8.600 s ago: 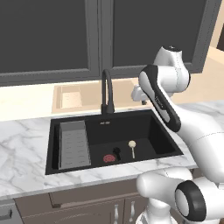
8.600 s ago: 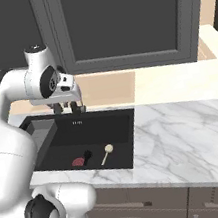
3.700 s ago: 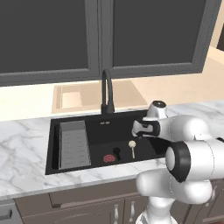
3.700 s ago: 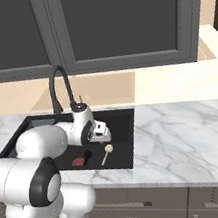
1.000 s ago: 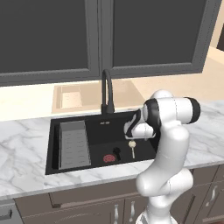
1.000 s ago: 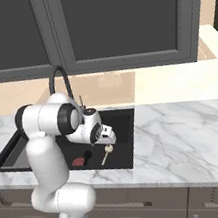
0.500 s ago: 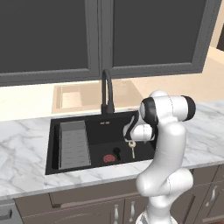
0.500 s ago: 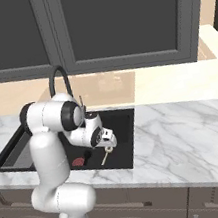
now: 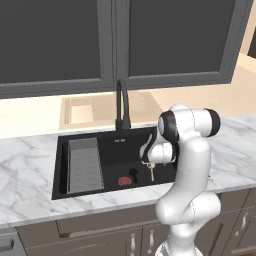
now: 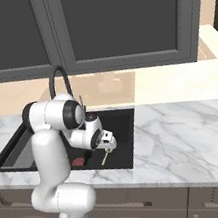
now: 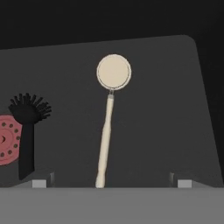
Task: Pick up the dish brush and dish brush from the sink, and place them back in the cabinet, and close the cabinet doors.
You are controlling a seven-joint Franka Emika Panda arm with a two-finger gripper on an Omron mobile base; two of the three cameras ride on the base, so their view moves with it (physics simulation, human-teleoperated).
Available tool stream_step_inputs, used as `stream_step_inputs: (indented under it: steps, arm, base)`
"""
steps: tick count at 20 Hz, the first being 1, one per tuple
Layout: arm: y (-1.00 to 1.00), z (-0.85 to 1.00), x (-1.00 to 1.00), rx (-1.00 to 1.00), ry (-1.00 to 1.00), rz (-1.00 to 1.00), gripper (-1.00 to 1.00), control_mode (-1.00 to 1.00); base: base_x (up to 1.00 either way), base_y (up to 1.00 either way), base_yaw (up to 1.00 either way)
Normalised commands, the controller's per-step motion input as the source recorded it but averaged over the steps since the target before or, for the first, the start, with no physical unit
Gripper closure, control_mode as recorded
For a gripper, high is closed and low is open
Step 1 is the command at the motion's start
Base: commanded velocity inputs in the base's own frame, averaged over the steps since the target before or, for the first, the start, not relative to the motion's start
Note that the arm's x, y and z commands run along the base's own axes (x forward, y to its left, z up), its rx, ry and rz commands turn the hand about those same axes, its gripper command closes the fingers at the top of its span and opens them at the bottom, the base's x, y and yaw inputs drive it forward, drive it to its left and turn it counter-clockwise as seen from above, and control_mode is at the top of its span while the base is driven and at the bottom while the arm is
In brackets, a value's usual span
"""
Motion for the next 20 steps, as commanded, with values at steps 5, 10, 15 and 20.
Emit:
stream_step_inputs:
  steps: [5, 10, 15, 20]
  arm:
    - [0.02, -0.11, 0.05, 0.00, 0.00, 0.00, -1.00, -1.00]
    - [0.00, -0.10, 0.12, 0.00, 0.00, 0.00, -1.00, -1.00]
    - [0.02, -0.11, 0.17, 0.00, 0.00, 0.00, -1.00, -1.00]
    - [0.02, -0.11, 0.21, 0.00, 0.00, 0.00, -1.00, -1.00]
  base:
    - [0.00, 0.00, 0.00]
    - [0.00, 0.00, 0.00]
    - [0.00, 0.00, 0.00]
    - [0.00, 0.00, 0.00]
